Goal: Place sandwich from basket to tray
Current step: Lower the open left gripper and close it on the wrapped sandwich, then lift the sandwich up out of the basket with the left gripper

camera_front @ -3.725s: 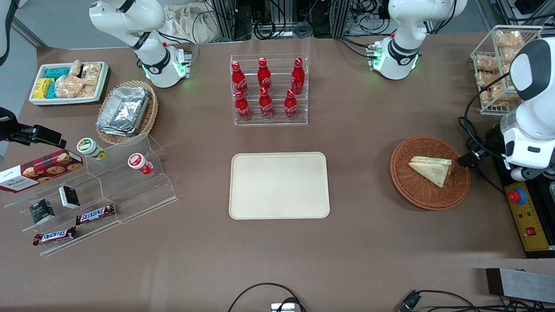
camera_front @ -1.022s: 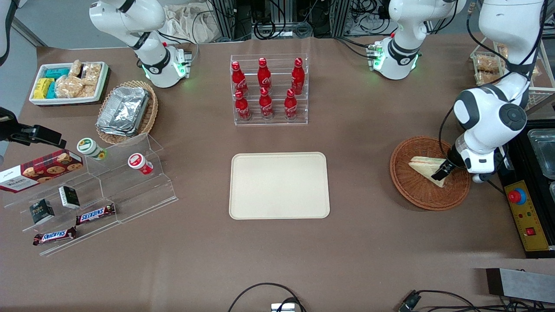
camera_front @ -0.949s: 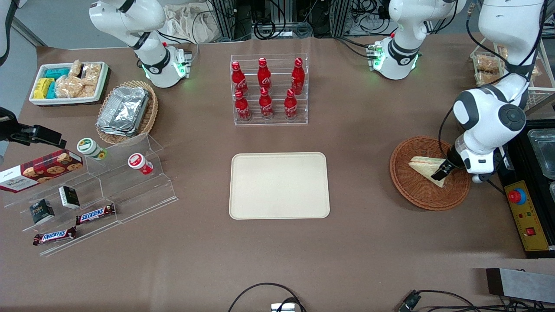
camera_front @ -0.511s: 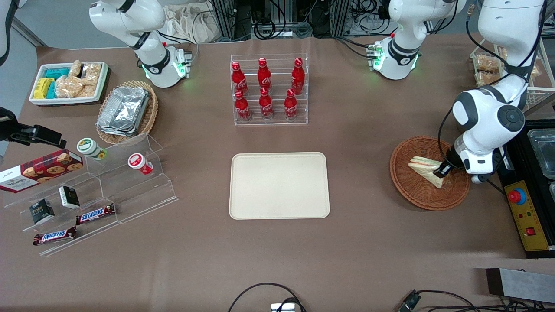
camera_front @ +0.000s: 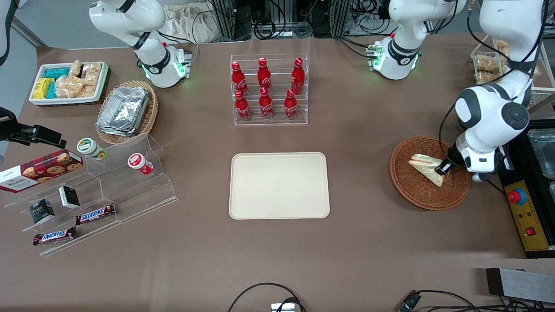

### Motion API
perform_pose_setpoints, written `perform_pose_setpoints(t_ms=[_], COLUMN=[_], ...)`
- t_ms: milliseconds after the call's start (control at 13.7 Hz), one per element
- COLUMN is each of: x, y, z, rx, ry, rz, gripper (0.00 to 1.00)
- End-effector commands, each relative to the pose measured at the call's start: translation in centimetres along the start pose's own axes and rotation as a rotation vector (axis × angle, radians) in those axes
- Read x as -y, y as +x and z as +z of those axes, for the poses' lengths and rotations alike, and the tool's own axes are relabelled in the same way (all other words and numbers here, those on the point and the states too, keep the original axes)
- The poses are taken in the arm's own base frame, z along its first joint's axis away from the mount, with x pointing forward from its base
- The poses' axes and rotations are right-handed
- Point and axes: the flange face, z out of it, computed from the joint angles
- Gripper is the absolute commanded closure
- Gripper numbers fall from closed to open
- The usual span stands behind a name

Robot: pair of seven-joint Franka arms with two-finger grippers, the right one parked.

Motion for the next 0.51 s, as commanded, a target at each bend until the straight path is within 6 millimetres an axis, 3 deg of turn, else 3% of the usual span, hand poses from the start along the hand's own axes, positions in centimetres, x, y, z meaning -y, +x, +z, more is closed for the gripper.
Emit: perform_pose_setpoints(t_ms=[0,438], x=[-0.9,-7.5], y=[-1.2,-4.5], z=[-4.9,-13.0], rx=[-0.002,0.019], ry=[-0.013,0.026], rz=[0.111,0.368], gripper=[1.00,1.00])
